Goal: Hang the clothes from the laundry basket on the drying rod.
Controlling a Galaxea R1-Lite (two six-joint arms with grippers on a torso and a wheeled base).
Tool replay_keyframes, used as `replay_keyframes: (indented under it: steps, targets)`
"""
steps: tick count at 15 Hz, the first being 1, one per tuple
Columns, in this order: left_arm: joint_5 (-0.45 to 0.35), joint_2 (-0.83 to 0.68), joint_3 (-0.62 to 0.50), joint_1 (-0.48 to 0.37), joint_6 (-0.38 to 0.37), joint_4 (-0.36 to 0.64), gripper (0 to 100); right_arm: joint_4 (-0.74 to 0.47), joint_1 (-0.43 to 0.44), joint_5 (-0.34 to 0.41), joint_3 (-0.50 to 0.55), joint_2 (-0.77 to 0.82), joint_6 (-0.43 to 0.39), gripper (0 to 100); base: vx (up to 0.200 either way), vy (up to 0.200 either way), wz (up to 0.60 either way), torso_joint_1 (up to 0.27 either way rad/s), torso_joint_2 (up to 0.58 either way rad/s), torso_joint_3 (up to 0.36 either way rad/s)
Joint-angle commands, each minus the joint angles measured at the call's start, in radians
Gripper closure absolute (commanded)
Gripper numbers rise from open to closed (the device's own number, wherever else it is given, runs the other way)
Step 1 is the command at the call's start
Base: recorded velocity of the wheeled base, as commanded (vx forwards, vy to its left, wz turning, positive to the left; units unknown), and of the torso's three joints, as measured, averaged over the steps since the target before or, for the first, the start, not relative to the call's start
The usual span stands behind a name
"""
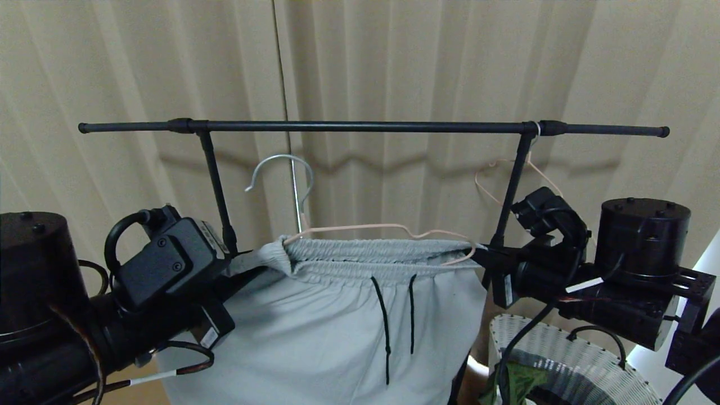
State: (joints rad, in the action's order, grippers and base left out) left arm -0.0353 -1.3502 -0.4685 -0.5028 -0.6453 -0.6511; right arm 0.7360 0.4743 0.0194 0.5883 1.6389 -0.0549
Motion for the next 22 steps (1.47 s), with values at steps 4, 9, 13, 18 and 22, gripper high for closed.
replay_keyframes:
  steps: [4, 9, 13, 18, 22]
  targets:
    - [0.002, -0.061, 0.01, 0.11, -0.059, 0.001, 100, -0.003, 0.0, -0.001, -0.002, -0.028, 0.0, 100, 0.0, 0.0, 0.0, 0.0, 0.0, 0.0]
    - [0.005, -0.096, -0.002, 0.116, -0.06, -0.001, 100, -0.078, 0.052, 0.002, -0.012, -0.085, -0.003, 100, 0.0, 0.0, 0.0, 0.0, 0.0, 0.0]
    - [0.008, -0.141, -0.021, 0.116, -0.034, -0.056, 100, -0.161, 0.195, 0.002, -0.024, -0.156, -0.003, 100, 0.0, 0.0, 0.0, 0.0, 0.0, 0.0]
    - [0.008, -0.165, 0.014, 0.099, -0.045, -0.087, 100, -0.159, 0.241, 0.002, -0.016, -0.148, -0.003, 0, 0.0, 0.0, 0.0, 0.0, 0.0, 0.0]
    - [0.008, -0.178, 0.019, 0.09, -0.054, -0.11, 100, -0.147, 0.254, 0.004, -0.039, -0.143, -0.002, 0, 0.0, 0.0, 0.0, 0.0, 0.0, 0.0]
